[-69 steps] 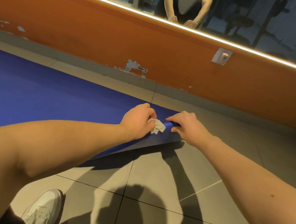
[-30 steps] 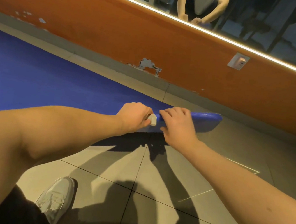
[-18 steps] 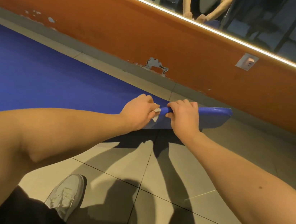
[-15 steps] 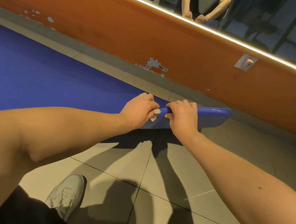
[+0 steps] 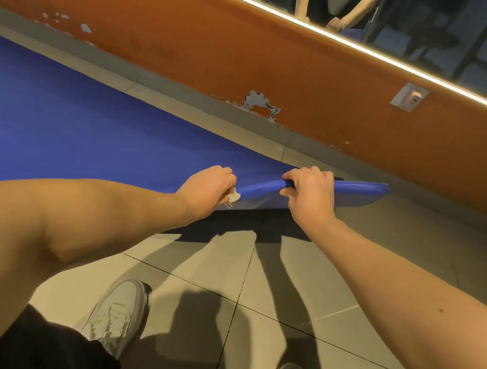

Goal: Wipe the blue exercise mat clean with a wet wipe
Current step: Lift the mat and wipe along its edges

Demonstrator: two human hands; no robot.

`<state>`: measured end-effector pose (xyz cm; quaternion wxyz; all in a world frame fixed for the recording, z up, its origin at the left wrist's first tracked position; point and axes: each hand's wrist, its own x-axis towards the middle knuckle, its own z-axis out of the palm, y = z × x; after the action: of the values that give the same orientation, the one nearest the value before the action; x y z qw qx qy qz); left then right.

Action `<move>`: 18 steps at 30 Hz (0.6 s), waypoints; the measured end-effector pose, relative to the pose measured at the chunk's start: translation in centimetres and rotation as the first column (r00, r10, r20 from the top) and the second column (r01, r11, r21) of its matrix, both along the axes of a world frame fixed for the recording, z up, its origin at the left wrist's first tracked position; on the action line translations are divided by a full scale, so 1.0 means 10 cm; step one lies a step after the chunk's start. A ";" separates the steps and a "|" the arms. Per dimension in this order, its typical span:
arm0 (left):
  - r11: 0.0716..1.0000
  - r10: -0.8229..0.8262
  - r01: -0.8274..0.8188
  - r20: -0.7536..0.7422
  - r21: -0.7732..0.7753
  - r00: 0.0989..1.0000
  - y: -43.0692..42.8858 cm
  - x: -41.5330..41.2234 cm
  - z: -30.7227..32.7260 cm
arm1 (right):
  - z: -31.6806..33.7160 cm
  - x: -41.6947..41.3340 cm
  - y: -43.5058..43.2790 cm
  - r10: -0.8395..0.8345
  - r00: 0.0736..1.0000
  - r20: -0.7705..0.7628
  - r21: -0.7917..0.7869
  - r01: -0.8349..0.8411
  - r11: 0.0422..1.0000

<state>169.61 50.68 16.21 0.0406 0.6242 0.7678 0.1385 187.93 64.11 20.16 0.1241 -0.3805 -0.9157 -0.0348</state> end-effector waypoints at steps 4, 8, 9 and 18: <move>0.993 -0.057 0.054 0.033 0.102 0.998 0.25 0.18 0.25 | 0.04 -0.04 -0.04 -0.030 0.999 -0.024 0.029 0.031 0.999; 0.995 -0.065 0.068 -0.044 0.069 0.997 0.27 0.13 0.24 | 0.10 -0.03 -0.02 -0.064 0.998 -0.013 0.005 0.064 0.998; 0.997 -0.063 0.065 -0.062 0.045 0.996 0.23 0.07 0.21 | 0.11 -0.02 0.00 -0.066 0.998 -0.016 -0.004 0.066 0.998; 0.974 0.023 -0.049 -0.120 -0.219 0.993 -0.45 -0.61 -0.20 | 0.07 -0.08 -0.01 -0.090 0.995 -0.053 -0.040 0.088 0.995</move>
<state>163.51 46.18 14.22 0.0626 0.6088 0.7907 0.0160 187.08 63.97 20.90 0.1402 -0.4242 -0.8946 -0.0129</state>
